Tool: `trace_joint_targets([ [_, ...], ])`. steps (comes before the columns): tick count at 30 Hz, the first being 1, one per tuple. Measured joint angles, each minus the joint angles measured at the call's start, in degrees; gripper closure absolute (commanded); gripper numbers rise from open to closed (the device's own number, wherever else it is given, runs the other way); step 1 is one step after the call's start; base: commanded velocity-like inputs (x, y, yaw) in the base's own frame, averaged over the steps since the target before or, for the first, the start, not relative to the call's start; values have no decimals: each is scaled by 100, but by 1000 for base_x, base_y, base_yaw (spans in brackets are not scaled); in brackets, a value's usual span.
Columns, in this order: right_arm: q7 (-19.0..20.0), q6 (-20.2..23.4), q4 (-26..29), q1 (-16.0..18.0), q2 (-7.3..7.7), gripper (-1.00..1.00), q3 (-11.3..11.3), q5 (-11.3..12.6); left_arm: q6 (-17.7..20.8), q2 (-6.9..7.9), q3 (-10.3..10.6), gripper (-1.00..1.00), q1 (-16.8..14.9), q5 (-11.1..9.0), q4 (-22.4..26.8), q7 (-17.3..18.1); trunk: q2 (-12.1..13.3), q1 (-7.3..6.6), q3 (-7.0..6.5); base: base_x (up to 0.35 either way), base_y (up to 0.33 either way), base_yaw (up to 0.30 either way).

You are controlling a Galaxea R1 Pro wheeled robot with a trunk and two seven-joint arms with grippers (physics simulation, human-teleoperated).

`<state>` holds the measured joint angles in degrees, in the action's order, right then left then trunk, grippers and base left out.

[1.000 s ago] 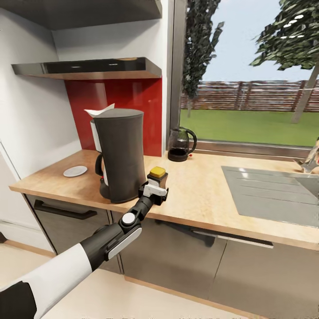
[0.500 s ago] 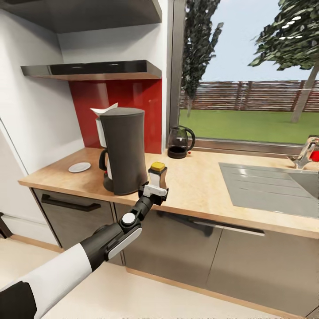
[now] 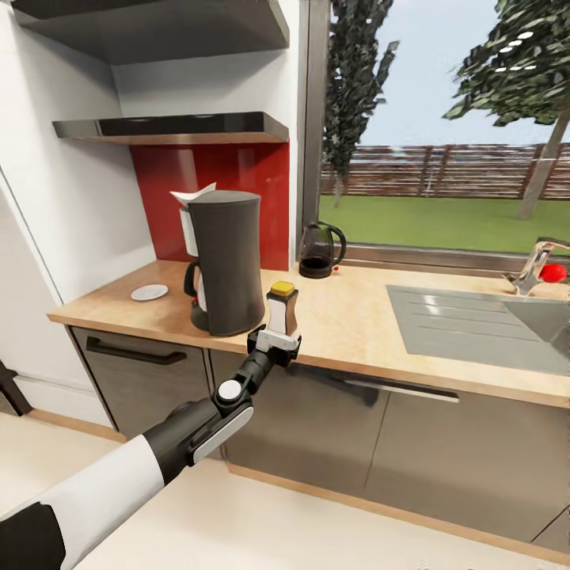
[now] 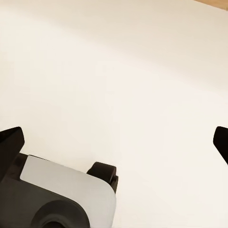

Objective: Set up a coffee station on the kitchen countertop: keep the coffee maker on the countertop, move the bottle of coffee from the kitchen shelf to the counter next to the coffee maker, place a paper coffee filter on top of the coffee maker, put the saucer next to the coffee maker with the coffee cup on the saucer, and place the electric kettle next to the coffee maker.

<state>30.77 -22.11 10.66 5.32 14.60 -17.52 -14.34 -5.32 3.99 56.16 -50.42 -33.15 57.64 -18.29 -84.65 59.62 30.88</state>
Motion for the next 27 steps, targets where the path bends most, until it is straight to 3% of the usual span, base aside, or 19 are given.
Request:
trace_joint_targets([
  [18, 9, 0, 8, 0, 0, -100, 0, 0, -2, 7, 21, -100, 0, 1, 238, 61, 0, -1, 0, -7, 0, 0],
  [24, 14, 0, 16, 0, 8, -100, -3, 7, 3, -44, 223, -100, 0, -7, 803, 671, 0, -1, 0, 0, 0, 0],
  [27, 12, 2, 17, 0, 30, -100, -4, 8, 8, -174, 276, -100, 0, -16, 914, 1271, 0, -1, 0, 0, 0, 0],
])
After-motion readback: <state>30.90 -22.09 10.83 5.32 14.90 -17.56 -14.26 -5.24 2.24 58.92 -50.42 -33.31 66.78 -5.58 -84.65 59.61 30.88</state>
